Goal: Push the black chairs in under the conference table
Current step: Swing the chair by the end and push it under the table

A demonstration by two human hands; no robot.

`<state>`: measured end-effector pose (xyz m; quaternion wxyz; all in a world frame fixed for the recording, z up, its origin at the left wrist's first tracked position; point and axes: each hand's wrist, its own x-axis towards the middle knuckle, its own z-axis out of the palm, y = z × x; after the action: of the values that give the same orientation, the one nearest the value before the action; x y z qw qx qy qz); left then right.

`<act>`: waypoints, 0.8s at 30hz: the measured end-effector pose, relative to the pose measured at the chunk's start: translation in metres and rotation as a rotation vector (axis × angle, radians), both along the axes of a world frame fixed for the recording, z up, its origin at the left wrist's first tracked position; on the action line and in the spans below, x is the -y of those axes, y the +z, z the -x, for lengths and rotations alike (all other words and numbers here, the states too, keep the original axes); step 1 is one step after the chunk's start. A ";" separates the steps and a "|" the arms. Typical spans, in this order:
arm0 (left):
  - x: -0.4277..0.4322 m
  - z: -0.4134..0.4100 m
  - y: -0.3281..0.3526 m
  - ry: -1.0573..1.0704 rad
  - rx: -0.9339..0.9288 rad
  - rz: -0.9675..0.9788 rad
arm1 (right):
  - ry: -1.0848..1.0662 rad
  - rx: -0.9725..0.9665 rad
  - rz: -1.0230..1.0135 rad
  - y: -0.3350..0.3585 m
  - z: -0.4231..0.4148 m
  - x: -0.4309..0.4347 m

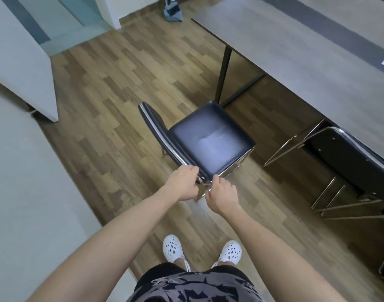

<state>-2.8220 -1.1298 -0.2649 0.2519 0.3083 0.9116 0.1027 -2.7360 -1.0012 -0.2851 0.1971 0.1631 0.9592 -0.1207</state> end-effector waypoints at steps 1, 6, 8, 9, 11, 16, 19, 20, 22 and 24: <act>0.009 0.006 0.000 -0.007 0.002 0.003 | -0.018 -0.011 -0.017 0.001 0.006 0.008; 0.046 0.027 -0.005 0.003 0.021 0.024 | -0.037 -0.065 -0.039 0.002 0.024 0.035; 0.054 0.034 -0.007 0.012 0.019 0.018 | -0.027 -0.074 -0.045 0.002 0.030 0.041; 0.057 0.037 -0.006 0.016 0.018 0.012 | -0.021 -0.076 -0.049 0.002 0.033 0.042; 0.063 0.044 -0.005 0.033 0.022 0.008 | -0.013 -0.066 -0.053 0.000 0.040 0.046; 0.073 0.063 -0.005 0.041 0.000 0.016 | 0.009 -0.056 -0.054 -0.005 0.062 0.053; 0.075 0.079 -0.006 0.036 -0.009 0.039 | 0.025 -0.064 -0.040 -0.007 0.077 0.054; 0.073 0.086 -0.007 0.035 -0.013 0.045 | 0.035 -0.069 -0.037 -0.008 0.083 0.053; 0.070 0.099 -0.008 0.022 -0.044 0.051 | 0.047 -0.067 -0.026 -0.009 0.095 0.051; 0.065 0.113 -0.010 -0.003 -0.070 0.062 | 0.048 -0.048 -0.001 -0.012 0.107 0.048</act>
<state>-2.9349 -1.1952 -0.2751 0.2292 0.3049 0.9222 0.0631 -2.8434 -1.0488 -0.2974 0.1766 0.1373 0.9673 -0.1192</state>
